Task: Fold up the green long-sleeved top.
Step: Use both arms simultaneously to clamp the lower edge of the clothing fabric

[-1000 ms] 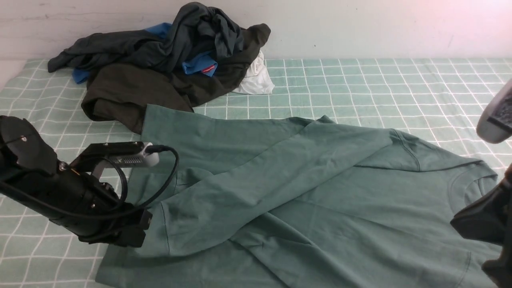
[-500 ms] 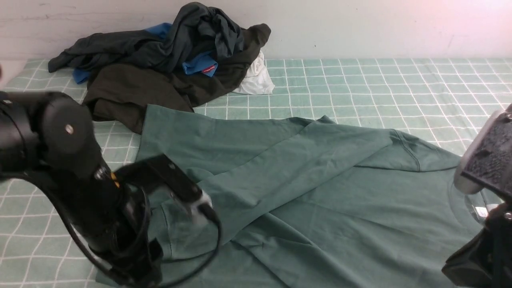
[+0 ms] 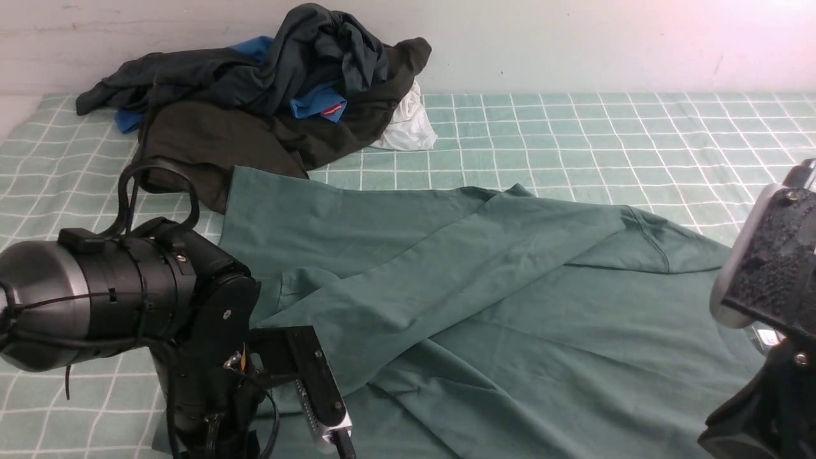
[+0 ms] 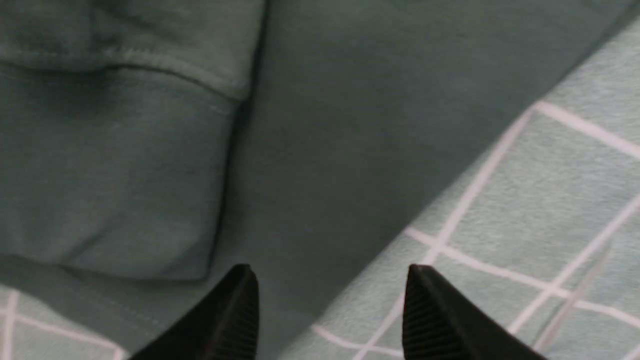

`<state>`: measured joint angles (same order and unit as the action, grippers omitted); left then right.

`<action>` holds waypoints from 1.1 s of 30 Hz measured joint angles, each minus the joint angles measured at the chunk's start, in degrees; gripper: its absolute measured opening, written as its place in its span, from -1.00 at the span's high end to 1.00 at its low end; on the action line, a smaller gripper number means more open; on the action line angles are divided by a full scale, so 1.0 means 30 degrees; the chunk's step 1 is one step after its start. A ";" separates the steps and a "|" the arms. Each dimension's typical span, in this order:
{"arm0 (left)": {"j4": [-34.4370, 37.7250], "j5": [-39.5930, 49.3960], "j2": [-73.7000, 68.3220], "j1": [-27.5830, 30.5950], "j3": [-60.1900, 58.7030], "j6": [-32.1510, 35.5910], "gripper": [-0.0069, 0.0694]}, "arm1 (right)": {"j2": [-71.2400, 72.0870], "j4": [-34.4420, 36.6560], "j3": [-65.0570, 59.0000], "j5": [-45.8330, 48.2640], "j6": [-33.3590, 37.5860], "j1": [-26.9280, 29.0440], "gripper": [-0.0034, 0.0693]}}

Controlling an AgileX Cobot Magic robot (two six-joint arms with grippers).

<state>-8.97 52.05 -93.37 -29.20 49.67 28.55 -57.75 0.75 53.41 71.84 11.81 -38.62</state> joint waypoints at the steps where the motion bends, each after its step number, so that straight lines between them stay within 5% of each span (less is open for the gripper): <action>1: -0.0149 0.0025 0.0000 0.0000 0.0000 -0.0355 -0.14 | 0.0000 0.0020 0.0000 0.0000 0.0266 -0.0021 0.61; 9: -0.0835 0.2150 0.0834 0.0000 0.0000 -0.6769 -0.14 | -0.2871 0.1733 0.0000 -0.0200 0.2429 -0.1441 0.25; 19: -0.0508 0.4234 0.3547 0.0000 0.0000 -0.7015 -0.14 | -0.9122 -0.0461 0.0000 -0.5481 0.2636 -0.6219 0.19; 25: -0.0098 0.4340 0.6802 0.0000 -0.0182 -0.7037 -0.14 | -1.1976 -0.1788 0.0000 -0.8729 0.1582 -0.6810 0.19; 33: 0.0133 0.4030 0.8342 0.0000 -0.0182 -0.7037 -0.14 | -1.3828 -0.2074 0.0000 -0.9307 0.1469 -0.6867 0.18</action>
<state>-8.58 64.14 -68.34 -29.20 49.12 7.44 -99.23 -5.48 53.41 43.92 16.22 -59.23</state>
